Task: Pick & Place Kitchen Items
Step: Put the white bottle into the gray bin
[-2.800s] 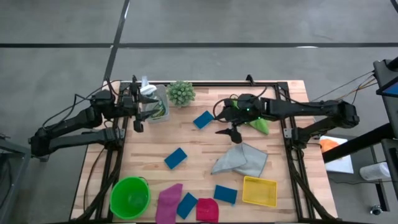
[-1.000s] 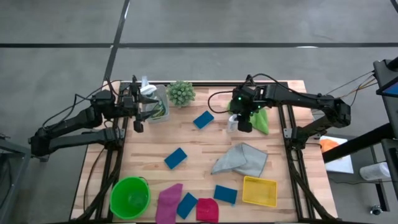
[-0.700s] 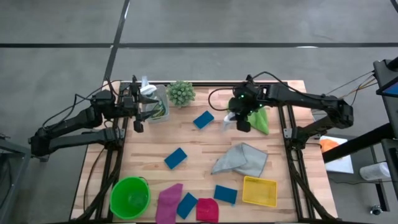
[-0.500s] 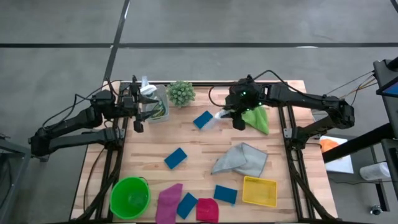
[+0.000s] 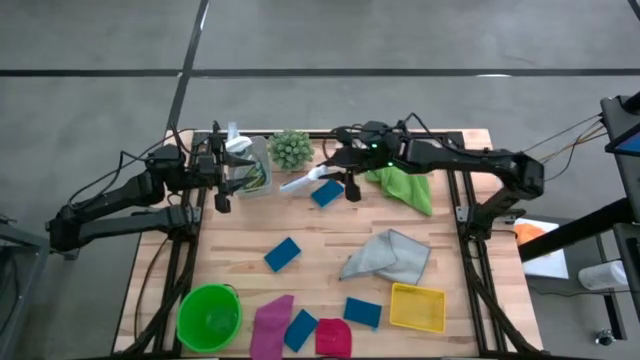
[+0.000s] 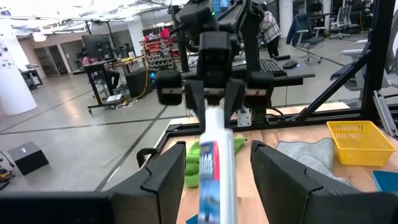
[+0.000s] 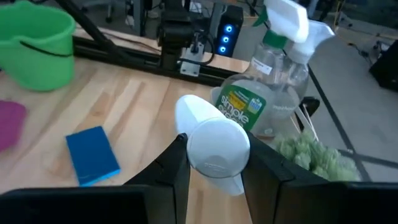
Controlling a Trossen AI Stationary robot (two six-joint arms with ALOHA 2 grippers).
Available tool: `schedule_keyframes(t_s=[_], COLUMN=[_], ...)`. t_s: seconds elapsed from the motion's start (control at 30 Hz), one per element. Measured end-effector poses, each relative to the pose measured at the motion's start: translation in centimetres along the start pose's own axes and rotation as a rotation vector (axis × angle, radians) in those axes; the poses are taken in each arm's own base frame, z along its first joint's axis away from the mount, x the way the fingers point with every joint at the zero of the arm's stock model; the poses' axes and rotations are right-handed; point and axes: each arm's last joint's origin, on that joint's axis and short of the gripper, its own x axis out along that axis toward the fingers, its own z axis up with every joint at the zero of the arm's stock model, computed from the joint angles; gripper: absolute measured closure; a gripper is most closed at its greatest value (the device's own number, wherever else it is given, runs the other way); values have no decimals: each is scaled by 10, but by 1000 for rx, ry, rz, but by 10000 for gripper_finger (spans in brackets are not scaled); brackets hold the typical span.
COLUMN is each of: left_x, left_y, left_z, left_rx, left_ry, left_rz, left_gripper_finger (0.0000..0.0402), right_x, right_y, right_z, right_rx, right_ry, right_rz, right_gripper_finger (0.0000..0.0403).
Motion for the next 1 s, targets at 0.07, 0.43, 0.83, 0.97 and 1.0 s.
schedule_keyframes(t_s=[0.07,0.43,0.83,0.97,1.0], left_x=[0,0,0,0,0], left_y=[0,0,0,0,0], left_z=[0,0,0,0,0], left_rx=[0,-3,-14,-19,-19], left_ry=[0,0,1,2,2], left_rz=[0,0,0,-1,-1], left_gripper_finger=[219,219,219,219,219], right_x=[13,72,115,116,116], right_y=[-5,-33,-50,-53,-53], right_z=[1,24,23,27,27], right_rx=[-24,-115,-169,-200,-211], right_ry=[6,24,96,120,130], right_rz=[3,69,89,66,56], right_gripper_finger=[300,300,300,300,300])
